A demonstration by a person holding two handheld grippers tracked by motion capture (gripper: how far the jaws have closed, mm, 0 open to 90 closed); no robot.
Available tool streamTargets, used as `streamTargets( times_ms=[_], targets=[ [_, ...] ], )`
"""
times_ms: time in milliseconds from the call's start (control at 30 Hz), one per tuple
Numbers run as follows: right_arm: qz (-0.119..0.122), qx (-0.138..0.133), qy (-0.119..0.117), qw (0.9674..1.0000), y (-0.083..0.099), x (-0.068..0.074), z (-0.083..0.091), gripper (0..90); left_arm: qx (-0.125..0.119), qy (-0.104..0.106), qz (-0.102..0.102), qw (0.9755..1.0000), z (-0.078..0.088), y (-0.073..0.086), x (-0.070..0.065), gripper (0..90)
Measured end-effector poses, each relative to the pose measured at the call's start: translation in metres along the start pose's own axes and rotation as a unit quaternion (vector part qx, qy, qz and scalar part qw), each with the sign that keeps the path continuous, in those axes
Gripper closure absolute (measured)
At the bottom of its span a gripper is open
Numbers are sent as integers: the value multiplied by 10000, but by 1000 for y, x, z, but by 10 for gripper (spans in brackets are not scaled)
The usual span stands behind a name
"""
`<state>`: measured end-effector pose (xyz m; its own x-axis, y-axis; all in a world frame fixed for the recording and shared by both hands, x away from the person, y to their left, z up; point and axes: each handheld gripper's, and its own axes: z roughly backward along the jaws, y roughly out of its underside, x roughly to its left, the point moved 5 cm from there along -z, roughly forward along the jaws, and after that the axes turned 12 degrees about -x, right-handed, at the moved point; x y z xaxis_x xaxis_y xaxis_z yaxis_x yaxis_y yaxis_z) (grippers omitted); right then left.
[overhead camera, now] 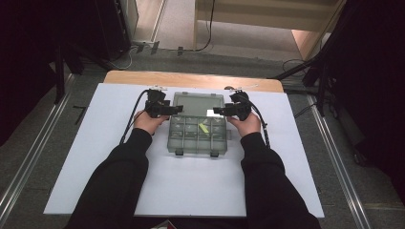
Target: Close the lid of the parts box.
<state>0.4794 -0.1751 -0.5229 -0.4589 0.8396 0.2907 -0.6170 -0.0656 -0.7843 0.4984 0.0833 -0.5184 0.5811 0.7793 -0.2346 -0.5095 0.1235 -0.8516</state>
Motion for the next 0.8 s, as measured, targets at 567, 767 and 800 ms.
streamTargets(
  times_ms=[567, 767, 800],
  targets=[
    [-320, 313, 95, 9990, 10, -4, -8, 333, 277, -75, 114, 9995, -9, 10, -2, 300],
    [-401, 356, 85, 9985, 13, -6, -11, 335, 304, -32, 207, 9993, -11, 13, -3, 301],
    [-398, 354, 93, 9985, 13, -6, -11, 335, 293, -21, 256, 9992, -12, 13, -2, 301]
  ],
)
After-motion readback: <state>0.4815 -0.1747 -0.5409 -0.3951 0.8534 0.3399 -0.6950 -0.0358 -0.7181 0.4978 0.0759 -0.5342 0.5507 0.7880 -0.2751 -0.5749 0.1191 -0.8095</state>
